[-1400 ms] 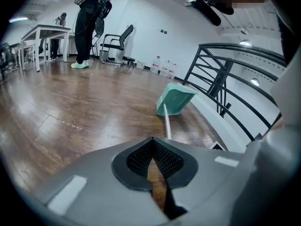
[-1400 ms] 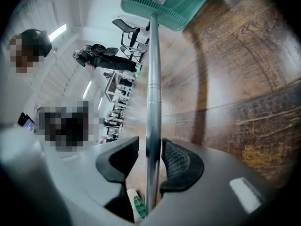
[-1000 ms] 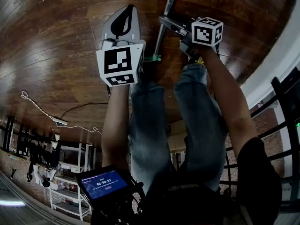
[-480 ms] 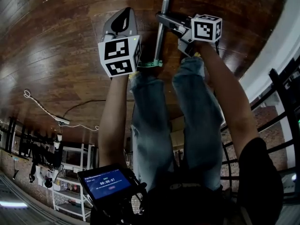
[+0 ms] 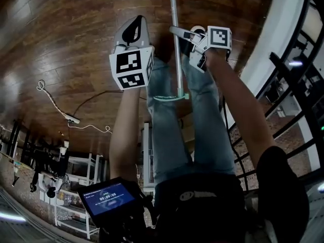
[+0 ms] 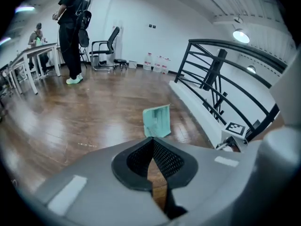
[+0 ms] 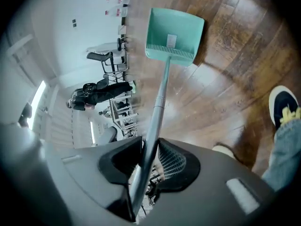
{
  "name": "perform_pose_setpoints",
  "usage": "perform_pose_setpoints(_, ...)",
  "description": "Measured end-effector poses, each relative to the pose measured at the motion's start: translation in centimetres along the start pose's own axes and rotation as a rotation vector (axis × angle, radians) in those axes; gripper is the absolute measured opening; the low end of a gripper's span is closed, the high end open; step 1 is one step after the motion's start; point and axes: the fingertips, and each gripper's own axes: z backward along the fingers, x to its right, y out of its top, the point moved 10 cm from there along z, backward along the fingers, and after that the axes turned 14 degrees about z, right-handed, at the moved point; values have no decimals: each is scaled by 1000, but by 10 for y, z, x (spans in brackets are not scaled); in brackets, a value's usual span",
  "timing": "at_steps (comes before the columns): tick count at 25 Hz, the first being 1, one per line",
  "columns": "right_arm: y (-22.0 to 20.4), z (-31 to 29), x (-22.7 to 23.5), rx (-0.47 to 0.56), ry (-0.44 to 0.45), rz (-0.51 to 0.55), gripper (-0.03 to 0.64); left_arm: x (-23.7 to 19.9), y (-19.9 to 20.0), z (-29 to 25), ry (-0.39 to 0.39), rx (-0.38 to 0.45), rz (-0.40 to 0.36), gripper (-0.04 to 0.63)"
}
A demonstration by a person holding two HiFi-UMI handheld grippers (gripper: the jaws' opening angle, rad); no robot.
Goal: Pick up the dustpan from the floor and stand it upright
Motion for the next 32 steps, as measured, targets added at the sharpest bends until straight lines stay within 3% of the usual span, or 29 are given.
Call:
perform_pose_setpoints(4, -27, 20, -41, -17, -18, -189, 121, 26, 38, 38, 10, 38, -1, 17)
perform_pose_setpoints(7, -41, 29, -63, -49, -44, -217, 145, 48, 55, 53, 1, 58, -13, 17)
perform_pose_setpoints(10, -50, 30, -75, -127, -61, -128, 192, 61, 64, 61, -9, 50, -37, 17)
perform_pose_setpoints(15, -37, 24, -86, -205, -77, -48, 203, 53, 81, 63, -6, 29, -42, 17)
perform_pose_setpoints(17, -24, 19, -96, -212, -35, 2, 368, 48, 86, 63, -3, 22, -37, 17)
perform_pose_setpoints(18, -16, 17, -101, -212, -21, 30, 390, 48, 87, 63, -3, 21, -35, 17)
perform_pose_setpoints(22, 23, 6, -122, -164, 18, 165, 385, 48, 98, 60, 0, 35, -37, 17)
perform_pose_setpoints(26, 61, -1, -148, -127, 111, 303, 382, 47, 114, 56, -5, 52, -25, 17)
perform_pose_setpoints(32, 93, 2, -180, -48, 183, 429, 311, 40, 139, 58, 5, 83, -81, 17)
